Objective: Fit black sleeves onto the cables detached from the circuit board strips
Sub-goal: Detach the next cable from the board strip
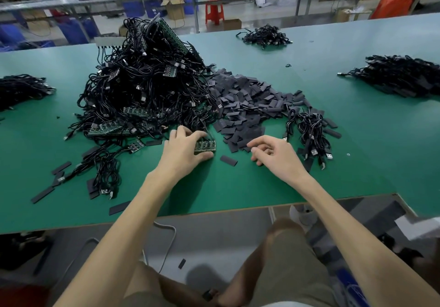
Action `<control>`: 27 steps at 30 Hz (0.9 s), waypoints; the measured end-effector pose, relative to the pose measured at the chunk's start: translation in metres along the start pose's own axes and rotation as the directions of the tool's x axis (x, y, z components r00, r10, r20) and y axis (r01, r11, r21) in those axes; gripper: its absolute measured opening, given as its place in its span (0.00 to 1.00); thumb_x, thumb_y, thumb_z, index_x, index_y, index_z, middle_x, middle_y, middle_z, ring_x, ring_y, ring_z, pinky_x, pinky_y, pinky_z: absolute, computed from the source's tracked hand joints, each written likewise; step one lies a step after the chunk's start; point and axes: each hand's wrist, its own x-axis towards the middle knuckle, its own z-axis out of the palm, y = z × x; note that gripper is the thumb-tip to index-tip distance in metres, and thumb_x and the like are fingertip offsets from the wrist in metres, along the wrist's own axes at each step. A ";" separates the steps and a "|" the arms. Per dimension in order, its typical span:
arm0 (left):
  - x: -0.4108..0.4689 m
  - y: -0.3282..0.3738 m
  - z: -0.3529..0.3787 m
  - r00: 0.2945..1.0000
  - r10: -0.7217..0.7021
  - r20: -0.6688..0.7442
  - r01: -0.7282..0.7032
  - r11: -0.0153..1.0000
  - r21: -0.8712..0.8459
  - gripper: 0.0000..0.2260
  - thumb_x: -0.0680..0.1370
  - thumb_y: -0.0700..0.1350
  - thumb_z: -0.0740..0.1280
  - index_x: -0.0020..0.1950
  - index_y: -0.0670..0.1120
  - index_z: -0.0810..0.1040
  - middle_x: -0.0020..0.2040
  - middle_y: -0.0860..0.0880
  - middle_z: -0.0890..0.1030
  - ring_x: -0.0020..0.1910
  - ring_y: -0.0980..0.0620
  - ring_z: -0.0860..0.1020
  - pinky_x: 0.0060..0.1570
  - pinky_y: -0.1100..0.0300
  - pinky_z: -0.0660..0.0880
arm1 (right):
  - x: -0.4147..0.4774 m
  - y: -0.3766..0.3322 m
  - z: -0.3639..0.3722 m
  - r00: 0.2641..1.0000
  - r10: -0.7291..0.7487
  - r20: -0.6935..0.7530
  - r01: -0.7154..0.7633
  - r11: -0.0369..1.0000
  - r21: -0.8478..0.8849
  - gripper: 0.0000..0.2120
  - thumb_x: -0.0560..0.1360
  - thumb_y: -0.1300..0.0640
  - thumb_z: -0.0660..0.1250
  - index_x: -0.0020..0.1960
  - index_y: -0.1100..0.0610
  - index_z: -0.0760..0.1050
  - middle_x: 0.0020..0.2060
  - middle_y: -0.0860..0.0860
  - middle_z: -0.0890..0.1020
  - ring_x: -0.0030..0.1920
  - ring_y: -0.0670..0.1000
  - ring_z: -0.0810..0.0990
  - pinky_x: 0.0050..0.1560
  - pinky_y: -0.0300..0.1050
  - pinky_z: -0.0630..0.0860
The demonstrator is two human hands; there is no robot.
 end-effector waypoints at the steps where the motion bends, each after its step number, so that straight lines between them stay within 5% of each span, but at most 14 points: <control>1: -0.001 0.003 0.001 1.000 0.026 -0.011 -0.026 1.000 0.005 0.26 0.78 0.62 0.69 0.74 0.56 0.71 0.65 0.45 0.70 0.66 0.42 0.66 0.65 0.46 0.68 | 0.000 0.000 0.000 1.000 -0.001 -0.001 0.001 1.000 -0.002 0.05 0.80 0.61 0.68 0.54 0.56 0.82 0.37 0.50 0.86 0.36 0.48 0.83 0.47 0.43 0.82; 8: -0.007 0.024 0.020 0.969 0.167 -0.180 -0.156 0.985 0.073 0.15 0.83 0.51 0.66 0.65 0.44 0.75 0.57 0.45 0.76 0.59 0.43 0.73 0.58 0.49 0.72 | -0.001 0.000 0.000 1.000 -0.003 -0.001 0.003 1.000 0.004 0.05 0.80 0.61 0.67 0.53 0.54 0.82 0.36 0.49 0.85 0.36 0.47 0.83 0.45 0.39 0.80; 13: -0.011 0.029 0.027 0.916 0.167 -0.364 -0.202 0.978 -0.059 0.11 0.81 0.45 0.69 0.61 0.43 0.75 0.54 0.46 0.75 0.55 0.45 0.73 0.55 0.49 0.73 | -0.001 0.001 0.000 1.000 -0.004 -0.002 0.004 1.000 0.015 0.05 0.80 0.61 0.68 0.53 0.55 0.81 0.36 0.49 0.85 0.36 0.47 0.83 0.44 0.38 0.79; 21: -0.009 0.041 0.029 0.913 0.229 -0.337 -0.299 0.938 -0.174 0.19 0.79 0.34 0.68 0.69 0.39 0.71 0.67 0.42 0.68 0.57 0.42 0.76 0.60 0.46 0.76 | 0.001 0.002 0.001 1.000 -0.007 -0.010 0.008 0.999 0.049 0.06 0.79 0.62 0.68 0.53 0.55 0.81 0.36 0.50 0.85 0.35 0.47 0.82 0.46 0.42 0.81; 27: -0.019 0.052 0.026 0.796 0.345 -0.497 -0.478 0.863 -0.166 0.18 0.78 0.29 0.65 0.67 0.38 0.71 0.65 0.42 0.68 0.56 0.44 0.76 0.58 0.50 0.77 | 0.000 0.002 -0.001 0.999 -0.045 -0.008 0.046 0.995 0.085 0.11 0.79 0.61 0.70 0.60 0.52 0.80 0.39 0.51 0.85 0.35 0.51 0.84 0.46 0.42 0.81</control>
